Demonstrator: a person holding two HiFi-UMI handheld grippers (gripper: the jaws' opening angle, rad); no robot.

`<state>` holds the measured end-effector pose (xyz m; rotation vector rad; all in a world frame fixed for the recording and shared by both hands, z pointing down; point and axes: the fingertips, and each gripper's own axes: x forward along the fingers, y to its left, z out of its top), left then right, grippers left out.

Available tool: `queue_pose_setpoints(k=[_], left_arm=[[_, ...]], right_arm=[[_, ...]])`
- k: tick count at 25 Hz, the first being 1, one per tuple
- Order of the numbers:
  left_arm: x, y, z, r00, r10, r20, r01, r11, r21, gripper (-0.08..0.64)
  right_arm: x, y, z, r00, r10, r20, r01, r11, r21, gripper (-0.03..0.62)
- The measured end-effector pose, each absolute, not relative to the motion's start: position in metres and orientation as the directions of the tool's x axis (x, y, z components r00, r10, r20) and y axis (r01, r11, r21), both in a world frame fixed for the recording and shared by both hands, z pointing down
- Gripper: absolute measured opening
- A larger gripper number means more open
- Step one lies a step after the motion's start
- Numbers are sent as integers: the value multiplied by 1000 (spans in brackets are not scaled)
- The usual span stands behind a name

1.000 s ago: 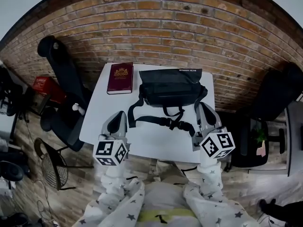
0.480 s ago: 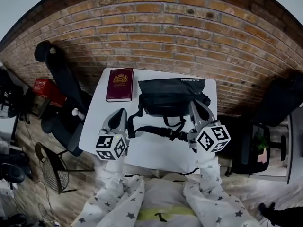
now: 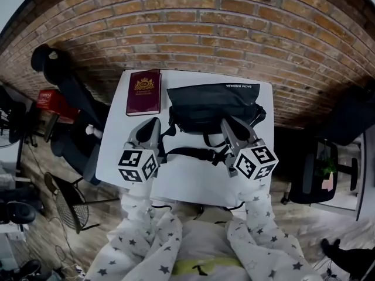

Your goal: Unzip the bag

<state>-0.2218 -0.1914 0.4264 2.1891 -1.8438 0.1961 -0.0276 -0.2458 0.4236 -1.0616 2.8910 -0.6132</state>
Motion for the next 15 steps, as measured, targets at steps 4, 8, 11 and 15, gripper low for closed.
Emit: queue_pose_setpoints(k=[4, 8, 11, 15], left_arm=[[-223, -202, 434, 213, -935, 284, -974, -178, 142, -3], [-224, -214, 441, 263, -922, 285, -961, -225, 158, 28], [-220, -224, 443, 311, -910, 276, -948, -273, 166, 45], [-214, -236, 446, 372, -891, 260, -926, -335, 177, 89]], right_arm=[[-47, -239, 440, -786, -599, 153, -605, 696, -387, 78], [-73, -227, 461, -800, -570, 188, -590, 692, -416, 100], [-89, -222, 475, -806, -554, 209, -585, 690, -427, 106], [-109, -219, 492, -814, -535, 226, -575, 689, -442, 114]])
